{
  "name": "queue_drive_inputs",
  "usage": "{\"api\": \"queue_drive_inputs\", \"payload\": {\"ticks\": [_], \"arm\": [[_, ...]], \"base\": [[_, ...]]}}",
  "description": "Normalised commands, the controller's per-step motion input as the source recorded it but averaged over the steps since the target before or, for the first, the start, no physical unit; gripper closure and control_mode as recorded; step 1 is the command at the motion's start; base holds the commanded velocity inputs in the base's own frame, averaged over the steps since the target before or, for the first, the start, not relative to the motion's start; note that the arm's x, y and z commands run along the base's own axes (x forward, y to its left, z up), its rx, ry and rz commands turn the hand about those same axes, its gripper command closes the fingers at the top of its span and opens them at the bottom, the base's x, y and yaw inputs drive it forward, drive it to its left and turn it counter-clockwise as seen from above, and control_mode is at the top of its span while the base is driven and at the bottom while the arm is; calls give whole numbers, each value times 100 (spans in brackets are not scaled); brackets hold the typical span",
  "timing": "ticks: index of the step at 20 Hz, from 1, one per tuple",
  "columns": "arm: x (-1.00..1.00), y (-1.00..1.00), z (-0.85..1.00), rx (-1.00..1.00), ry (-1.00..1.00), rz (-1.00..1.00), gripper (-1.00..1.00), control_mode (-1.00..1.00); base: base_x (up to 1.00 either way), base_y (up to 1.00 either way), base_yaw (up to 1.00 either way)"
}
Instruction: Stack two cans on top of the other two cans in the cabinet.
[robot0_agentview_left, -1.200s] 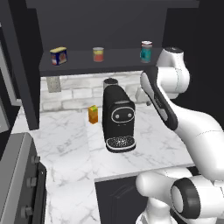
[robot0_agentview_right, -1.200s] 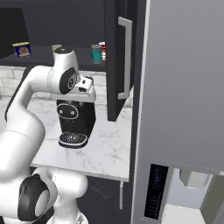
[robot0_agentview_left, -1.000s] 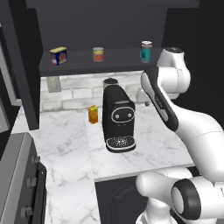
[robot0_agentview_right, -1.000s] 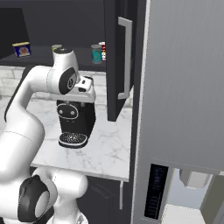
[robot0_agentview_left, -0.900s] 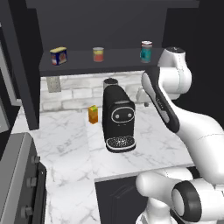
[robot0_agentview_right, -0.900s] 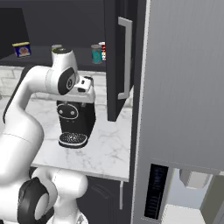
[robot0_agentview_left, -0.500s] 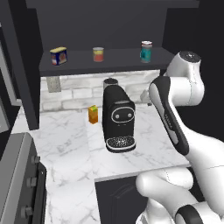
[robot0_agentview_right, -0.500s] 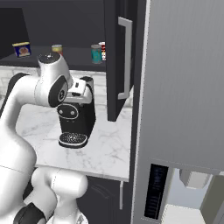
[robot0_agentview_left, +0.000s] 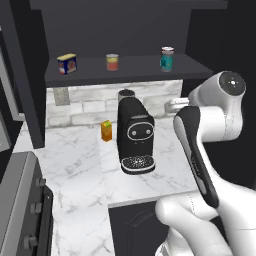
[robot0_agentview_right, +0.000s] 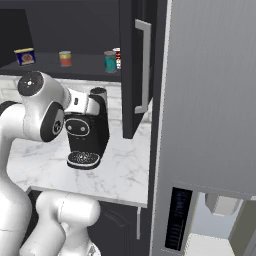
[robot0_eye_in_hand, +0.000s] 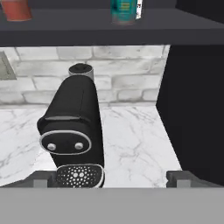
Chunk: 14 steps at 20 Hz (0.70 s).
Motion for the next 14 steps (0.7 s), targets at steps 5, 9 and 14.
{"api": "queue_drive_inputs", "payload": {"ticks": [5, 9, 14], "arm": [[-10, 0, 68, 2, -27, -10, -100, -100], [-2, 0, 64, 0, -18, 0, -100, -100], [-11, 0, 50, 0, -15, 0, -100, -100]], "base": [[0, 0, 0], [0, 0, 0], [0, 0, 0]]}}
